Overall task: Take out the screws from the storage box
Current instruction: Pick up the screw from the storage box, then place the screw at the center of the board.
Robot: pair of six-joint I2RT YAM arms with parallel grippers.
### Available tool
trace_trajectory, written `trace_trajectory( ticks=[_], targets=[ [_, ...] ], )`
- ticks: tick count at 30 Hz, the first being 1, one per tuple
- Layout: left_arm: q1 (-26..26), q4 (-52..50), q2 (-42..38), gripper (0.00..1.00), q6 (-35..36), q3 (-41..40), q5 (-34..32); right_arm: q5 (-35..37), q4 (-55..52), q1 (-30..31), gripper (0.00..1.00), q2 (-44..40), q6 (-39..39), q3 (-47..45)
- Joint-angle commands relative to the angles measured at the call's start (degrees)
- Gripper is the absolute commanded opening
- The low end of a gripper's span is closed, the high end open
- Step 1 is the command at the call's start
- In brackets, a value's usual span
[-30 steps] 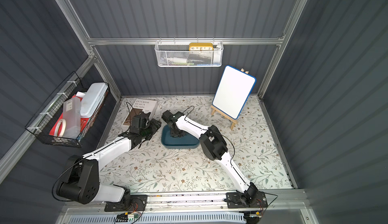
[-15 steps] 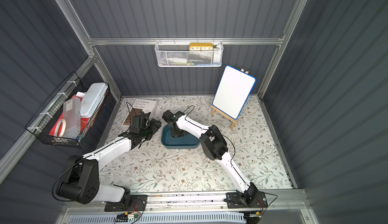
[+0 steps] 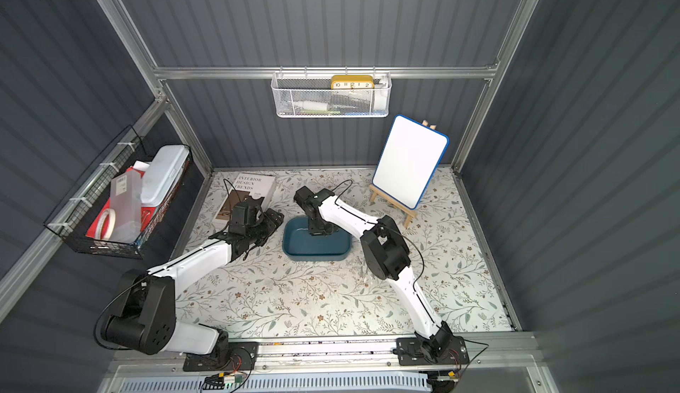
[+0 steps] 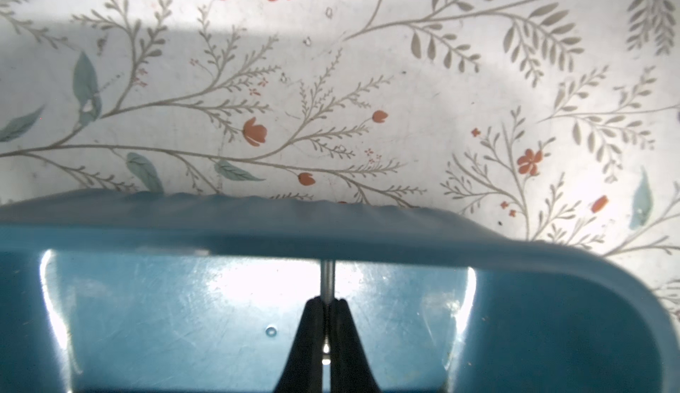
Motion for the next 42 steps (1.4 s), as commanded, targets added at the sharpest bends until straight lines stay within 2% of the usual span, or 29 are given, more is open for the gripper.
trace_trajectory(
  ticks=[1, 17, 30, 42],
  targets=[
    [0.23, 0.95, 0.90, 0.81, 2.37, 0.78, 0.70, -0.45, -0.54, 0.26, 0.00, -1.89, -0.02, -1.76],
    [0.21, 3.13, -2.70, 0.82, 5.30, 0.97, 1.55, -1.11, 3.30, 0.28, 0.00, -13.87, 1.38, -12.96],
    [0.23, 8.48, -17.86, 0.85, 3.64, -5.17, 3.96, 0.88, 5.71, 0.28, 0.00, -23.99, 3.49, -21.84],
    [0.23, 7.96, -17.46, 0.84, 2.89, -4.76, 4.00, 4.08, 6.16, -1.98, 0.00, -35.99, 4.63, -35.12]
  ],
)
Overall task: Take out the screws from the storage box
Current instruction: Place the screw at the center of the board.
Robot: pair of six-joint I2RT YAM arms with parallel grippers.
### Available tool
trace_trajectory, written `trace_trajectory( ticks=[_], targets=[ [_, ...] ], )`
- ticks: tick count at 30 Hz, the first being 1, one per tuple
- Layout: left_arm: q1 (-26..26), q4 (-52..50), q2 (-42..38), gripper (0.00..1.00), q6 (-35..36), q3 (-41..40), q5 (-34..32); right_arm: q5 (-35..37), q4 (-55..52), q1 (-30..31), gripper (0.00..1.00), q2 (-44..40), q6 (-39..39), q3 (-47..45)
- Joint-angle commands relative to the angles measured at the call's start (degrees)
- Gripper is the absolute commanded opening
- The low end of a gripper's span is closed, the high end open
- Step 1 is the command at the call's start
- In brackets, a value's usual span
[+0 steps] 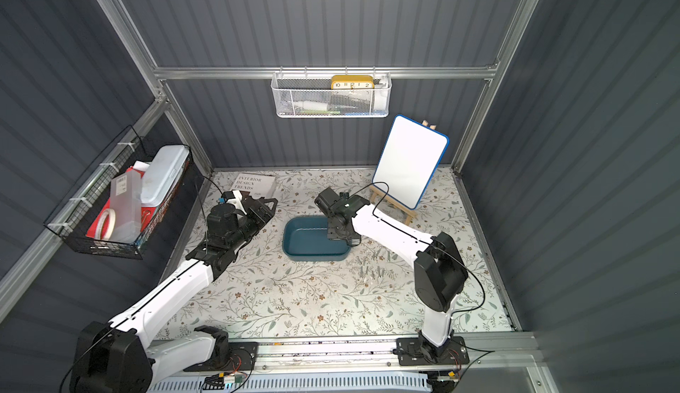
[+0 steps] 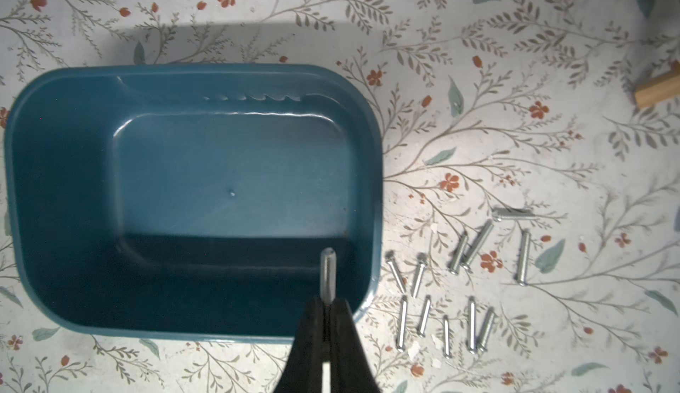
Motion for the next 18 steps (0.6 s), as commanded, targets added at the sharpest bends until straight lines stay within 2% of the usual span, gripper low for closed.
trace_trajectory(
  ticks=[1, 9, 18],
  targets=[
    [0.23, 0.00, 0.04, 0.84, -0.50, -0.39, 0.50, 2.17, -0.39, -1.48, 0.00, -3.81, 1.08, -4.44],
    [0.18, 1.13, 0.84, 0.84, -1.30, -0.16, 0.77, 1.57, 2.93, -4.14, 0.00, -11.08, 1.95, -17.62],
    [0.16, 2.21, 0.49, 0.84, 0.64, 1.50, 0.33, -1.00, 9.00, -5.42, 0.00, -8.48, 1.23, -26.34]
  ],
)
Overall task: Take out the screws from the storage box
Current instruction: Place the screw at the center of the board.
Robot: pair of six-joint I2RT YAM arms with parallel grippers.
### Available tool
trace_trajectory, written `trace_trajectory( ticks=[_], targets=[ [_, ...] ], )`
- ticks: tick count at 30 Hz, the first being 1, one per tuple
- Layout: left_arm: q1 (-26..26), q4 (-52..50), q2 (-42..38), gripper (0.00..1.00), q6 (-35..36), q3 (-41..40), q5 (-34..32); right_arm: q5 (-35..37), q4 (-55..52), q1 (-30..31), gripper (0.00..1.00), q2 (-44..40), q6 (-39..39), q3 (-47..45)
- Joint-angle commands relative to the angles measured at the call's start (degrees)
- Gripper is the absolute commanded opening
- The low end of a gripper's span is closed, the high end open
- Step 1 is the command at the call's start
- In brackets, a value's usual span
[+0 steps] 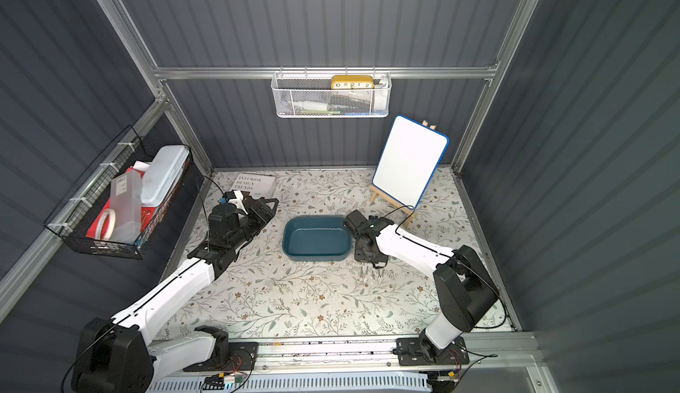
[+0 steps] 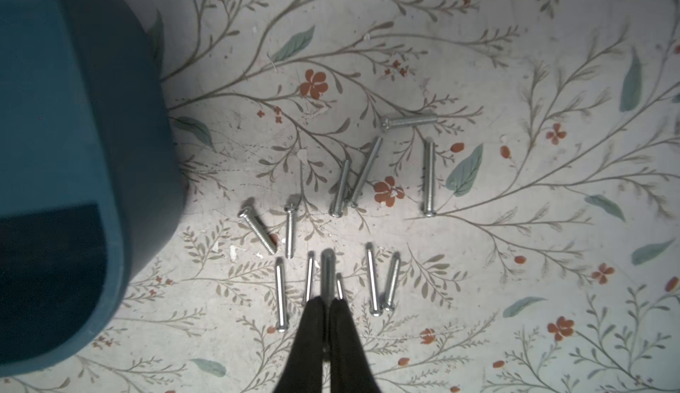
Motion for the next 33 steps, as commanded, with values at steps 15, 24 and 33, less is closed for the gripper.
trace_trajectory(
  ticks=[15, 24, 33],
  targets=[
    [0.15, 2.29, -2.14, 0.85, 1.24, 1.49, -2.72, -2.38, 4.36, -0.56, 0.08, 5.20, -0.53, -5.00],
    [0.15, 2.14, -3.84, 0.88, 2.97, 3.88, -7.38, -3.21, 4.40, -0.55, 0.18, 2.87, -0.35, -4.07],
    [0.15, 4.67, -8.36, 0.99, 9.80, 9.19, -19.41, 1.46, 4.36, -0.55, 0.26, -17.24, 0.35, -6.00]
  ],
)
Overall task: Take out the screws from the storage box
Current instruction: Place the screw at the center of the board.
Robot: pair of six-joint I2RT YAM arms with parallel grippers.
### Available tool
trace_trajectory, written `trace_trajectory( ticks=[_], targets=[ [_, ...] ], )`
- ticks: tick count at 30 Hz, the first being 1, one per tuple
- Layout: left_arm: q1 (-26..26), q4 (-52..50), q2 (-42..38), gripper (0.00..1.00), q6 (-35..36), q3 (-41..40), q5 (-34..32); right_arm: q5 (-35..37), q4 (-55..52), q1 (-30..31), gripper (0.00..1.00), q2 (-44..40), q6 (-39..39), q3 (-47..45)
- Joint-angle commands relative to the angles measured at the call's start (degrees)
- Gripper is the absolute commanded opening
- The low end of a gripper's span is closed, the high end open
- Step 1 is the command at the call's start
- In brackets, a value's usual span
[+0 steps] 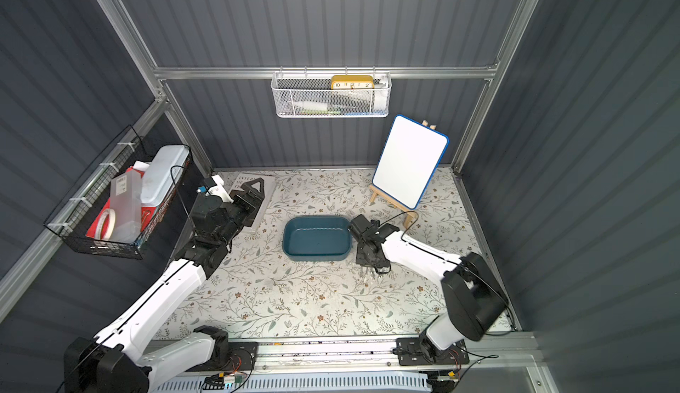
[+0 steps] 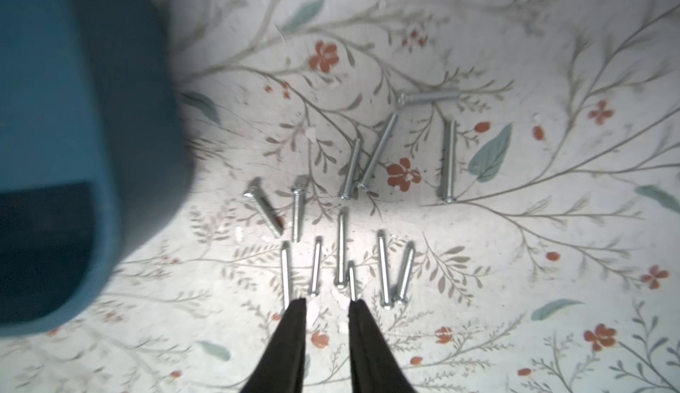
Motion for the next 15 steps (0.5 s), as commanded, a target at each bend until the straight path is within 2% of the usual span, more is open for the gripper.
trace_trajectory(
  ticks=[1, 4, 7, 8, 9, 10, 12, 15],
  targets=[
    [0.15, 4.48, -3.99, 0.99, 5.18, 2.15, -7.45, 5.34, 1.66, -0.12, 0.26, -12.28, 0.04, -2.32],
    [0.14, 12.88, -8.25, 0.99, 10.13, -1.51, -12.44, 11.64, 7.04, -0.19, 0.30, -26.54, -1.32, -7.48],
    [0.14, 22.55, -11.45, 0.99, 15.02, -7.12, -17.72, 20.04, 15.43, -0.19, 0.46, -40.37, -3.00, -15.65],
    [0.14, 25.53, -11.72, 1.00, 17.63, -8.74, -19.95, 22.63, 19.92, -0.17, 0.56, -44.97, -4.23, -19.64],
    [0.14, 28.24, -11.28, 0.99, 19.80, -9.93, -21.99, 25.27, 24.88, -0.19, 0.82, -49.26, -5.53, -24.00],
    [0.14, 29.84, -10.37, 0.99, 20.98, -10.48, -23.42, 27.16, 30.53, -0.17, 0.99, -52.63, -8.36, -27.80],
    [0.14, 31.80, -7.23, 0.99, 24.90, -10.57, -25.87, 29.08, 37.08, -0.18, 0.99, -59.77, -15.36, -34.10],
    [0.14, 33.70, -1.73, 0.99, 31.05, -9.93, -26.05, 32.69, 40.47, -0.19, 0.99, -65.99, -25.38, -38.46]
  ],
)
